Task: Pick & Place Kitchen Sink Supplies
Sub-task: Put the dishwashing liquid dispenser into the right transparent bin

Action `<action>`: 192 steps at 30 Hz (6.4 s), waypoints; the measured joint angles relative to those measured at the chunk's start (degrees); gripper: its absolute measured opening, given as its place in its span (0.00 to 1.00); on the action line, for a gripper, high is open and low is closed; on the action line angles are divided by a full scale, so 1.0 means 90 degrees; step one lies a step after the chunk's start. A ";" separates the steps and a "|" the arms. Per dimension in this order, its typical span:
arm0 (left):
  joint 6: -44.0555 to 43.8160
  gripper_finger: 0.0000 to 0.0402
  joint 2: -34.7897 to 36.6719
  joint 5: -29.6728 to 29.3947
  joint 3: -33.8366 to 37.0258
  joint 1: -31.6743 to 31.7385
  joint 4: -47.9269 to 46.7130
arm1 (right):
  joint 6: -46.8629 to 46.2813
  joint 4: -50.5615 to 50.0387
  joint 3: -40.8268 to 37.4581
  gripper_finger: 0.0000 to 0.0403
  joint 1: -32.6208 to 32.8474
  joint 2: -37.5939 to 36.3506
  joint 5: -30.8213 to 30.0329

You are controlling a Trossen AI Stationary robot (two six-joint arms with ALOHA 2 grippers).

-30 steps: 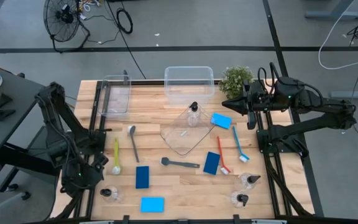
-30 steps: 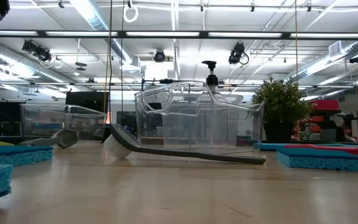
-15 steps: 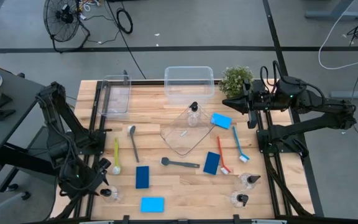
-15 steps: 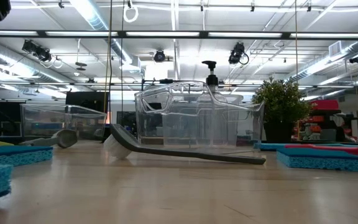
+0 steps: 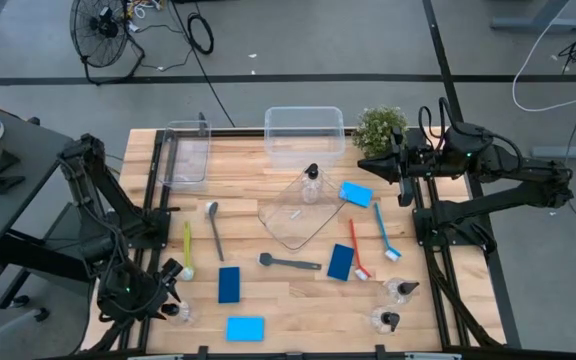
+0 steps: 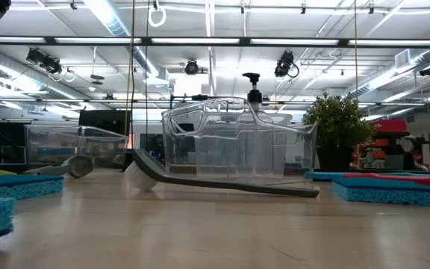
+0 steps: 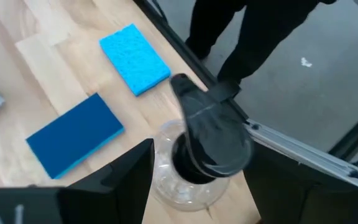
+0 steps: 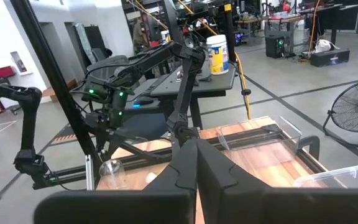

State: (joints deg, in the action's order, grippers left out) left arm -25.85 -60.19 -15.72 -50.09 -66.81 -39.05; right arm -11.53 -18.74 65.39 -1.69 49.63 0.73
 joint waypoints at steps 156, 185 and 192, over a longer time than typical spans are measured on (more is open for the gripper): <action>0.4450 0.35 -0.3146 0.2591 -0.2613 0.8078 0.0518 | 0.1071 -0.0059 0.0002 0.02 0.0000 0.0001 0.0036; 0.4515 0.41 -0.3491 0.2605 -0.2618 0.8126 0.0545 | 0.1003 -0.0068 0.0002 0.02 0.0000 0.0002 0.0041; 0.4510 0.42 -0.3491 0.2345 -0.2618 0.8126 0.0535 | 0.1005 -0.0068 0.0002 0.02 0.0002 0.0002 0.0039</action>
State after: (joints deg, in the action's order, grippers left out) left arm 14.74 -91.61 5.39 -73.65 6.33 -34.24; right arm -2.48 -19.35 65.41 -1.67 49.65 1.08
